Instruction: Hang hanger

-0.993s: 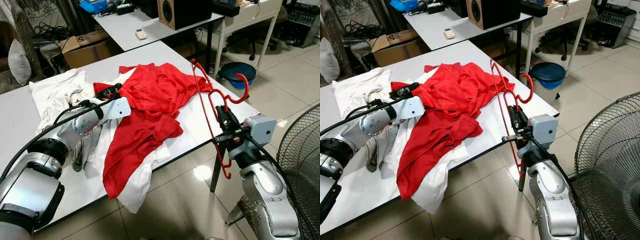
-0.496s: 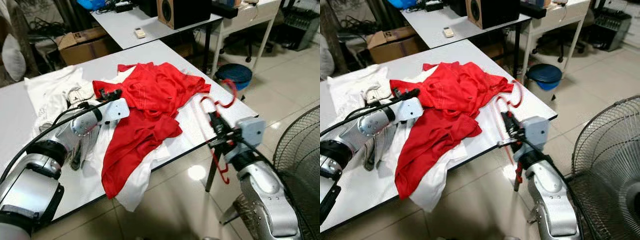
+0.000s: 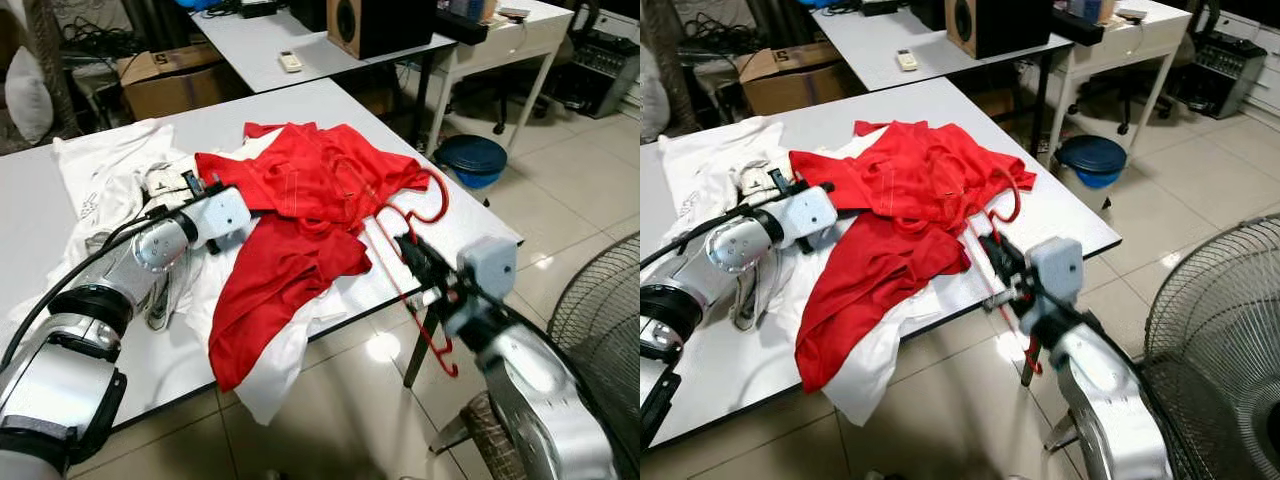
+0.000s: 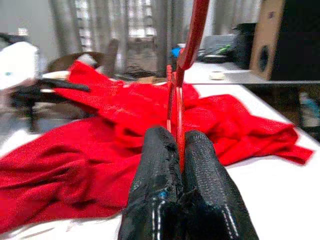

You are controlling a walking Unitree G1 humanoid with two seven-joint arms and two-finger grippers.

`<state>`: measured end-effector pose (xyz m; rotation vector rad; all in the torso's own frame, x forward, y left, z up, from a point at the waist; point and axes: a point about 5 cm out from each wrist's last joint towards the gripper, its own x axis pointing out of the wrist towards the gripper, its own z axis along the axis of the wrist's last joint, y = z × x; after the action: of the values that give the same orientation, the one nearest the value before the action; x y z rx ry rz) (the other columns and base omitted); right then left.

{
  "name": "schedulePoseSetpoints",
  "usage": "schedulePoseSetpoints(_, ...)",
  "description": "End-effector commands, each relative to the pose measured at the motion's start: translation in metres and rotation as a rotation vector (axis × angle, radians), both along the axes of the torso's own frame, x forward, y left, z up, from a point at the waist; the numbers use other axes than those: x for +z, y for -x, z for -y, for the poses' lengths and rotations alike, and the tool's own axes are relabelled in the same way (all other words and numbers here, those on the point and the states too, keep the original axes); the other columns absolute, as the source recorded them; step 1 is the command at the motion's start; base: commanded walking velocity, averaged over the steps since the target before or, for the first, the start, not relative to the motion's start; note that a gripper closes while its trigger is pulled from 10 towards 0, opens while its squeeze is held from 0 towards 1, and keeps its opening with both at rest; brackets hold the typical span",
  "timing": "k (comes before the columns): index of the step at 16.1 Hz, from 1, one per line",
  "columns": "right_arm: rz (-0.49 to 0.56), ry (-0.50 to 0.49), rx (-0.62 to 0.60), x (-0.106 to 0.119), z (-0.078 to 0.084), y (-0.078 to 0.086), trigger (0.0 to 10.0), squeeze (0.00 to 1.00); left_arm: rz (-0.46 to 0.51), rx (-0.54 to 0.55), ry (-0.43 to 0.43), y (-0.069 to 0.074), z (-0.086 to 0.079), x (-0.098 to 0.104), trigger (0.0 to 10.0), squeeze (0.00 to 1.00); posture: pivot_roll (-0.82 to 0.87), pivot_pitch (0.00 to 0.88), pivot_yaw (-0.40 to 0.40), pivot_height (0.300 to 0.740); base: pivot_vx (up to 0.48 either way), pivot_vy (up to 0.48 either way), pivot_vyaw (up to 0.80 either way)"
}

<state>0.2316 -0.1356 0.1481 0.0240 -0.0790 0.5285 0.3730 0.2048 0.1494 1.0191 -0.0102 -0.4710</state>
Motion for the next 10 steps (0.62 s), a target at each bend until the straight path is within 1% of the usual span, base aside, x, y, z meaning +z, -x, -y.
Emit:
schedulePoseSetpoints(1,0.021,-0.015,0.046,0.008,-0.002,0.006,10.0,0.00,-0.005,0.009,0.056,-0.004,0.001,0.009,0.0,0.00,-0.19,0.000,0.063,0.740,0.000,0.000,0.00)
schedulePoseSetpoints(2,0.024,-0.017,0.088,0.010,-0.002,0.013,10.0,0.00,-0.004,0.005,0.151,-0.009,0.009,0.019,0.0,0.00,-0.19,0.000,0.073,0.740,0.000,0.000,0.00)
schedulePoseSetpoints(3,0.019,-0.029,0.140,0.013,-0.002,0.023,10.0,0.00,0.009,-0.018,0.210,-0.017,0.020,0.038,0.0,0.00,-0.19,0.000,0.077,0.740,0.000,0.000,0.00)
schedulePoseSetpoints(4,0.014,-0.031,0.174,0.015,-0.002,0.029,10.0,0.00,0.023,-0.037,0.233,-0.023,0.029,0.054,0.0,0.00,-0.20,0.000,0.089,0.740,0.000,0.000,0.00)
schedulePoseSetpoints(5,0.010,-0.033,0.186,0.015,-0.003,0.031,10.0,0.00,0.030,-0.046,0.237,-0.025,0.032,0.060,0.0,0.00,-0.20,0.000,0.089,0.740,0.000,0.000,0.00)
schedulePoseSetpoints(6,0.000,-0.029,0.207,0.015,-0.003,0.035,10.0,0.00,0.058,-0.077,0.250,-0.031,0.043,0.082,0.0,0.00,-0.21,0.000,0.100,0.740,0.000,0.000,0.00)
schedulePoseSetpoints(8,-0.004,-0.023,0.204,0.015,-0.002,0.036,10.0,0.00,0.070,-0.104,0.243,-0.033,0.049,0.092,0.0,0.00,-0.21,0.000,0.103,0.740,0.000,0.000,0.00)
schedulePoseSetpoints(9,-0.005,-0.019,0.173,0.013,-0.001,0.033,10.0,0.00,0.071,-0.152,0.228,-0.032,0.058,0.099,0.0,0.00,-0.22,0.000,0.113,0.740,0.000,0.000,0.00)
schedulePoseSetpoints(10,-0.001,-0.015,0.096,0.012,0.001,0.022,10.0,0.00,0.063,-0.220,0.205,-0.029,0.067,0.105,0.0,0.00,-0.22,0.000,0.113,0.740,0.000,0.000,0.00)
